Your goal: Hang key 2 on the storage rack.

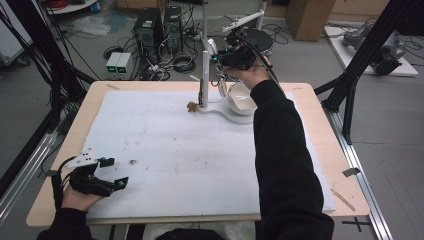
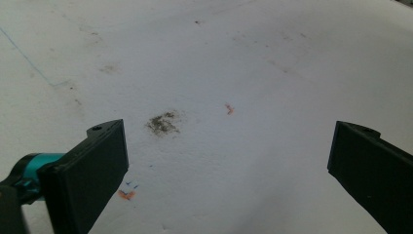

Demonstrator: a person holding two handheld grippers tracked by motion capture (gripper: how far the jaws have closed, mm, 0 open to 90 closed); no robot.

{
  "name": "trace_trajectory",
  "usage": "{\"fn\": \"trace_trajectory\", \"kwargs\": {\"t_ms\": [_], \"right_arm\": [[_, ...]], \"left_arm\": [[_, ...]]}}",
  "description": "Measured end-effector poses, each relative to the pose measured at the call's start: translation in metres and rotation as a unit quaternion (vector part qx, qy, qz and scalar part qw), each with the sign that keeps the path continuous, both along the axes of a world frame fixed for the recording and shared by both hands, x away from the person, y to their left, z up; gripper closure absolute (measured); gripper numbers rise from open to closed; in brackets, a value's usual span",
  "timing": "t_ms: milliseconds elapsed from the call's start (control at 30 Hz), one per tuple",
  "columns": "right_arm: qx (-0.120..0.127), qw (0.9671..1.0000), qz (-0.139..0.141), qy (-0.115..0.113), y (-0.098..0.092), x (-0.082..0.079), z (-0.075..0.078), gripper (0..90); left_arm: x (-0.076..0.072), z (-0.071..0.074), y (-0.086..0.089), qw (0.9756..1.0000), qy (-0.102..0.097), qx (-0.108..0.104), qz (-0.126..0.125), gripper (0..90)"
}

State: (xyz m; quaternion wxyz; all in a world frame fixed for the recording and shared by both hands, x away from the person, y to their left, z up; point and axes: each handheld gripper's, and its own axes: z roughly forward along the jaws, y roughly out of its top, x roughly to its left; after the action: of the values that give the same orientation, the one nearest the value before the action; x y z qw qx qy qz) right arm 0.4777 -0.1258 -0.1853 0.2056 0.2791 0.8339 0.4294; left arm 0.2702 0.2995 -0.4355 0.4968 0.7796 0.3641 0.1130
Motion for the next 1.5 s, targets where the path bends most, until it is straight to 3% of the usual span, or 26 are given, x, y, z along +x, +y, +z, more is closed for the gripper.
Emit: {"fn": "trace_trajectory", "kwargs": {"t_ms": [133, 467, 567, 833, 967, 1233, 1400, 1500], "right_arm": [[0.001, 1.0, 0.007, -0.004, 0.009, 0.002, 0.002, 75.0], [0.0, 1.0, -0.007, -0.003, 0.025, 0.018, 0.006, 75.1], [0.017, 0.9998, -0.01, -0.005, 0.026, 0.023, 0.005, 75.1], [0.001, 0.9992, -0.04, -0.003, 0.029, 0.037, -0.005, 75.1], [0.007, 0.9987, -0.049, -0.008, 0.029, 0.039, -0.01, 75.1], [0.024, 0.9976, -0.065, 0.006, 0.023, 0.043, -0.032, 75.0], [0.02, 0.9973, -0.067, 0.018, 0.022, 0.044, -0.046, 75.0], [0.013, 0.9973, -0.07, 0.018, 0.023, 0.042, -0.046, 75.0]], "left_arm": [[0.0, 0.0, -0.002, 1.0, 0.003, 0.003, -0.006, 1.7], [0.0, 0.0, -0.005, 0.9999, 0.002, 0.008, -0.015, 1.8], [0.0, -0.001, -0.005, 0.9998, 0.004, 0.011, -0.016, 1.7], [-0.001, -0.001, -0.002, 0.9999, 0.002, 0.008, -0.01, 1.7], [-0.001, -0.001, -0.002, 0.9999, 0.003, 0.008, -0.01, 1.7], [0.0, -0.001, -0.002, 0.9999, 0.003, 0.01, -0.011, 1.7], [0.001, -0.001, -0.002, 0.9999, 0.002, 0.01, -0.01, 1.8], [0.001, -0.002, -0.002, 0.9999, 0.002, 0.011, -0.011, 1.8]]}}
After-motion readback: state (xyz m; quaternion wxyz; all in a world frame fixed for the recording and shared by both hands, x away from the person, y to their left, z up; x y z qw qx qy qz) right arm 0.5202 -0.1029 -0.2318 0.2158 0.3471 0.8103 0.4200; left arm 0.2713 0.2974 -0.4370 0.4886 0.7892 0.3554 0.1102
